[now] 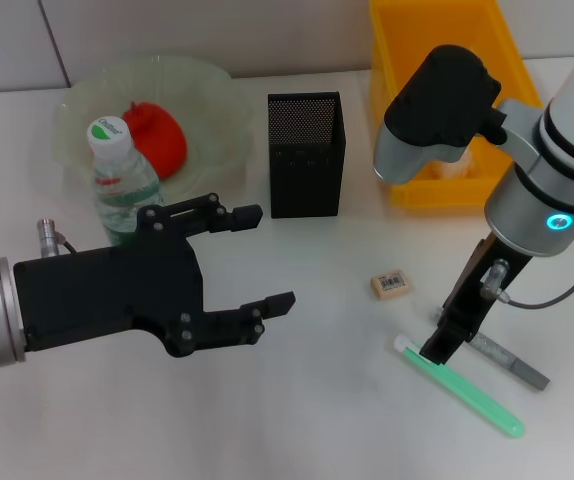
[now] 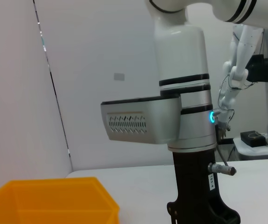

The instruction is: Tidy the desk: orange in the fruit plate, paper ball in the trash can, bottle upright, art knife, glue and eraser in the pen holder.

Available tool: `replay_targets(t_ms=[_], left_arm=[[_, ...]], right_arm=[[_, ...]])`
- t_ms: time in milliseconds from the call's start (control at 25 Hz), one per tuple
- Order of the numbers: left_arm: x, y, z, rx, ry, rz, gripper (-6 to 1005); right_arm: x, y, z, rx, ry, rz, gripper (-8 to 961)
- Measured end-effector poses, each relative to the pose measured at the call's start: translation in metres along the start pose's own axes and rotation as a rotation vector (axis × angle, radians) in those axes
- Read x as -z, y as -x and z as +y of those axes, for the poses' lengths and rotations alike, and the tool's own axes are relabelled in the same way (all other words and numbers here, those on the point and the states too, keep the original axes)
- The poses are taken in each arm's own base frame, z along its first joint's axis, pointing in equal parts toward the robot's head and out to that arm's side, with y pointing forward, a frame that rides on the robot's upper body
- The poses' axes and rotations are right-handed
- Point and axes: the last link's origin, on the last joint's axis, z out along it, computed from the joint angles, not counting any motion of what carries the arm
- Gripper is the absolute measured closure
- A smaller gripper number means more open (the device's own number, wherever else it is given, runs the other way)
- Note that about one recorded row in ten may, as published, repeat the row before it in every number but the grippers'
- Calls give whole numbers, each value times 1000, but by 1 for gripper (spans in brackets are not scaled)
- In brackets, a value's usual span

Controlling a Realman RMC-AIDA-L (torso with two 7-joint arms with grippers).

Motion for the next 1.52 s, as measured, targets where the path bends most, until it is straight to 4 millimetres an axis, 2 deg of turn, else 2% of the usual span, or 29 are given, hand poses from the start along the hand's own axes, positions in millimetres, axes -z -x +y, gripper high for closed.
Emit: replay_targets(t_ms=[880,1440,1520], left_arm=[[2,5,4,-9,24,-32,215],[1,4,3,-14,27,-29,215],[1,4,3,-14,28,-30,215]], right_arm=[[-22,0,-1,23,-25,37,286],[-28,1,1,37,-28,38,289],[-30,2,3,46,-29,43,345]])
